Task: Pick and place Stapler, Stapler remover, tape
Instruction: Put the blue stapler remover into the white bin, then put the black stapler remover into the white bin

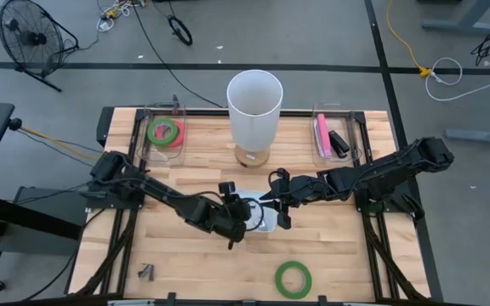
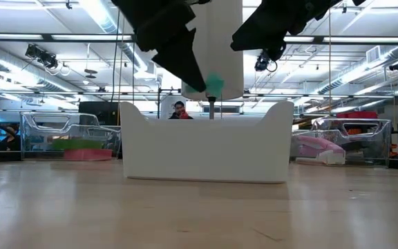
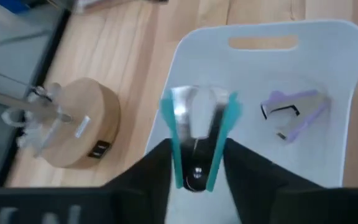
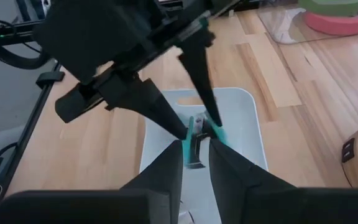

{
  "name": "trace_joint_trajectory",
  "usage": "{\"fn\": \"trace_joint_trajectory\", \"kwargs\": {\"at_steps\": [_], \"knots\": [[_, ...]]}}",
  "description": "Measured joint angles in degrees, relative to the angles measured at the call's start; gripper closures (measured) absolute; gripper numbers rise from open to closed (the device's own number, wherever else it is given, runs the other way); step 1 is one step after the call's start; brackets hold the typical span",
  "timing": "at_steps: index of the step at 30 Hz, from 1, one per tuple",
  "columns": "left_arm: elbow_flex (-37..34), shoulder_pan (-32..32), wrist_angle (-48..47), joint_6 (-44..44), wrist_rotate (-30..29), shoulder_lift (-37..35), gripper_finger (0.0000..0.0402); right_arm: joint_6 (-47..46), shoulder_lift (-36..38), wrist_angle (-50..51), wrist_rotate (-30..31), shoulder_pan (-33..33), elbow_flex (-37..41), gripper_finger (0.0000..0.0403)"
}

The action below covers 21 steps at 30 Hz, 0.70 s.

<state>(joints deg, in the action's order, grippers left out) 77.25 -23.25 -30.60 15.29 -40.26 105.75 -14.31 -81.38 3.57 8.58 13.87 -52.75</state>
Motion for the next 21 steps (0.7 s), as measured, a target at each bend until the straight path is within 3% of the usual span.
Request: {"fn": "trace_joint_trajectory", "kwargs": {"at_steps": [4, 8, 15, 21], "knots": [[0.0, 0.6, -0.1, 1.8, 0.5, 0.0, 0.0198, 0.0, 0.0, 0.0, 0.0, 0.0, 0.0, 0.0321], [0.0, 0.4, -0.1, 2.1, 0.5, 0.0, 0.0168, 0.0, 0.0, 0.0, 0.0, 0.0, 0.0, 0.0321], [0.0, -1.0, -2.4, 1.7, 1.1, -0.5, 0.0167, 0.0, 0.0, 0.2, 0.0, 0.0, 0.0, 0.0321], [0.0, -6.2, -7.8, 6.8, 6.0, -5.6, 0.0186, 0.0, 0.0, 0.7, 0.0, 0.0, 0.0, 0.0321]]}}
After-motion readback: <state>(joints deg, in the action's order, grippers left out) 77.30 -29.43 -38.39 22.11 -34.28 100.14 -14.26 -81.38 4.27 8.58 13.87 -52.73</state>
